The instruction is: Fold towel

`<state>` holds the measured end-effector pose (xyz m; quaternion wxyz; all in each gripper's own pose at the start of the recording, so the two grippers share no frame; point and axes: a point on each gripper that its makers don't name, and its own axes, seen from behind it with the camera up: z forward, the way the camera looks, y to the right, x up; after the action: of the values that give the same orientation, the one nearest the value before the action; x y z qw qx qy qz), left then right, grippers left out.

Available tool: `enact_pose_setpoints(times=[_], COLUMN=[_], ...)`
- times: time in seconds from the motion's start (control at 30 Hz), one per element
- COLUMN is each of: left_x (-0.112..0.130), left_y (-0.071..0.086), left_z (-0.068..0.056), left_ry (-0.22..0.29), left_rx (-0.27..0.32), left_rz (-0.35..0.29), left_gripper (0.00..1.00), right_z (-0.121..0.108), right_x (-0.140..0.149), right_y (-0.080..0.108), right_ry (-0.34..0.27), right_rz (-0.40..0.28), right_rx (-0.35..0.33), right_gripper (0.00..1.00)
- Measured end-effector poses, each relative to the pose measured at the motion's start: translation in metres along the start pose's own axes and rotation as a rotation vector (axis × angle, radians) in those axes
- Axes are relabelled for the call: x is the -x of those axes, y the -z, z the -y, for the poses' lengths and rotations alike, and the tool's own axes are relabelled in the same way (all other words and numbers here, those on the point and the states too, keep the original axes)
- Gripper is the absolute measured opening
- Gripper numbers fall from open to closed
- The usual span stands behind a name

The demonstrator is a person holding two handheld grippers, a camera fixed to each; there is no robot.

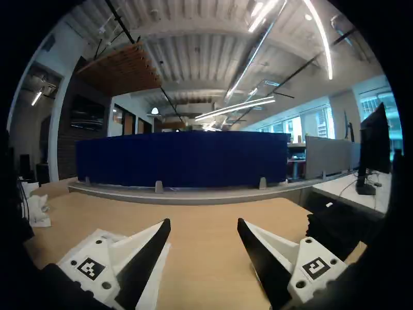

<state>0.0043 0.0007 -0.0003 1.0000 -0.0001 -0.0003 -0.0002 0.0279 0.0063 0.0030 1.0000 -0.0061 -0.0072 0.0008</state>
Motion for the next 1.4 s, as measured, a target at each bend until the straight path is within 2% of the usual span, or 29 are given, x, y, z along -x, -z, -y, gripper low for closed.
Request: enact_pose_setpoints(times=[0.27, 0.47, 0.7, 0.97, 1.23, 1.4], left_x=[-0.044, -0.07, -0.078, -0.073, -0.065, -0.061], left_y=[0.004, 0.008, 0.009, 0.01, 0.014, 0.015], left_z=[-0.007, -0.015, -0.023, -0.039, -0.074, -0.089], left_ry=[0.016, 0.006, 0.006, -0.02, -0.056, -0.065], left_rx=[0.014, 0.026, 0.061, 0.148, 0.312, 0.371], left_rz=[0.021, 0.038, 0.083, 0.157, 0.229, 0.254], left_gripper=[0.91, 0.91, 0.91, 0.9, 0.91, 0.91], right_z=[0.006, 0.009, 0.016, 0.038, 0.066, 0.079], right_x=[-0.049, -0.08, -0.092, -0.094, -0.086, -0.079], right_y=[-0.002, -0.003, -0.007, -0.003, 0.004, 0.008], right_ry=[0.012, 0.011, 0.019, 0.107, 0.203, 0.226], right_rz=[0.009, 0.002, 0.033, 0.113, 0.221, 0.269], right_rx=[-0.011, -0.013, -0.042, -0.132, -0.242, -0.303], right_gripper=[1.0, 1.0, 1.0, 1.0, 1.0, 1.0])
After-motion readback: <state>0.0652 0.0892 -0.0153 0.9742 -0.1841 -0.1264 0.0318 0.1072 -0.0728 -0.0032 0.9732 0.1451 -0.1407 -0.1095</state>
